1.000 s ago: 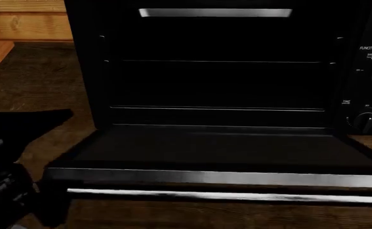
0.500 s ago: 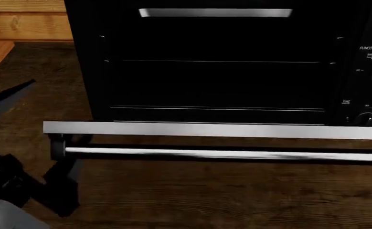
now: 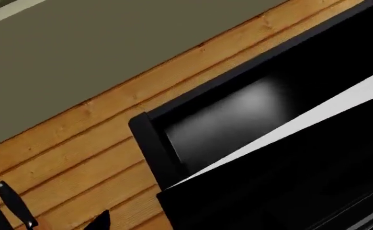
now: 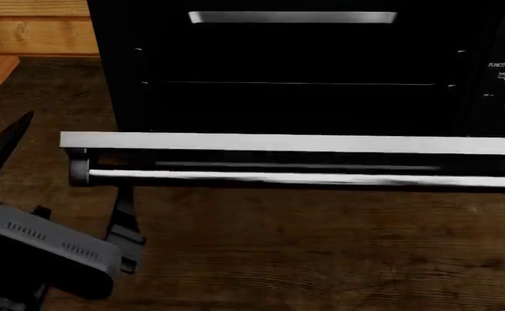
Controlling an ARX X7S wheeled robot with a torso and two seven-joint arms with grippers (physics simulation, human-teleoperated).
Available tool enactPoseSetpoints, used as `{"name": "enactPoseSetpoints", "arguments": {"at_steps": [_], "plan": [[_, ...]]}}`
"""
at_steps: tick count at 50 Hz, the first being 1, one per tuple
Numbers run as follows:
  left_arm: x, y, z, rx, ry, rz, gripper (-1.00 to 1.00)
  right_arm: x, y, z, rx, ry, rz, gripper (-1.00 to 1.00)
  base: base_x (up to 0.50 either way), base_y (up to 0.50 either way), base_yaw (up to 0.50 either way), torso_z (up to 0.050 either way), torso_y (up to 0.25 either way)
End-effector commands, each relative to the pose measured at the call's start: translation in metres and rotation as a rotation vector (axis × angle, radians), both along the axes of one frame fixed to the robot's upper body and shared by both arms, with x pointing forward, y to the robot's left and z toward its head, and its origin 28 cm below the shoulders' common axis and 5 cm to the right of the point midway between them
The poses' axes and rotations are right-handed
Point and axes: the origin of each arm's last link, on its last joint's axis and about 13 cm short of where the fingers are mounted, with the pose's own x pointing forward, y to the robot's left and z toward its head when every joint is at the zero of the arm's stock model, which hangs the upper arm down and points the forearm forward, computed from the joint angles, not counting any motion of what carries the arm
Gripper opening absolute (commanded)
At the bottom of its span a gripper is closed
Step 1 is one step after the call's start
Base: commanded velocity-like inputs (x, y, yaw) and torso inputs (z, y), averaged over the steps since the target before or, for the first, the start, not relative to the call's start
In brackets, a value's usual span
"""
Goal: Close the toaster oven door.
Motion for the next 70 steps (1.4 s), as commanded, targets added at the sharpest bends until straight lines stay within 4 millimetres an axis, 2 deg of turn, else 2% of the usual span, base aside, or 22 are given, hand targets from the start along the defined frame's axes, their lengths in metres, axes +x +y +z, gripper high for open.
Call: {"name": "enactPoseSetpoints", "arguments": {"at_steps": [1, 20, 28, 37, 42, 59, 70], "plan": [[0.009, -0.024, 0.011, -0.201, 0.074, -0.007, 1.00, -0.001, -0.001, 0.001, 0.002, -0.003, -0.001, 1.00, 0.00, 0.00, 0.00, 0.000, 0.000], [0.058, -0.048, 0.019, -0.193, 0.104, 0.058, 1.00, -0.004, -0.004, 0.000, 0.009, -0.011, -0.005, 1.00, 0.00, 0.00, 0.00, 0.001, 0.000], [0.080, -0.051, 0.017, -0.186, 0.083, 0.147, 1.00, -0.003, -0.003, 0.001, 0.007, -0.007, -0.005, 1.00, 0.00, 0.00, 0.00, 0.000, 0.000], [0.103, -0.057, 0.010, -0.156, -0.018, 0.294, 1.00, -0.007, -0.007, -0.001, 0.013, -0.009, -0.019, 1.00, 0.00, 0.00, 0.00, 0.000, 0.000], [0.114, -0.063, 0.005, -0.125, -0.017, 0.308, 1.00, -0.009, -0.009, -0.002, 0.015, -0.008, -0.026, 1.00, 0.00, 0.00, 0.00, 0.000, 0.000], [0.153, -0.060, 0.008, -0.022, -0.037, 0.382, 1.00, -0.013, -0.013, 0.000, 0.014, -0.011, -0.041, 1.00, 0.00, 0.00, 0.00, 0.000, 0.000], [0.167, -0.057, 0.015, 0.033, -0.041, 0.410, 1.00, -0.017, -0.016, 0.001, 0.015, -0.010, -0.054, 1.00, 0.01, 0.00, 0.00, 0.001, 0.000]]}}
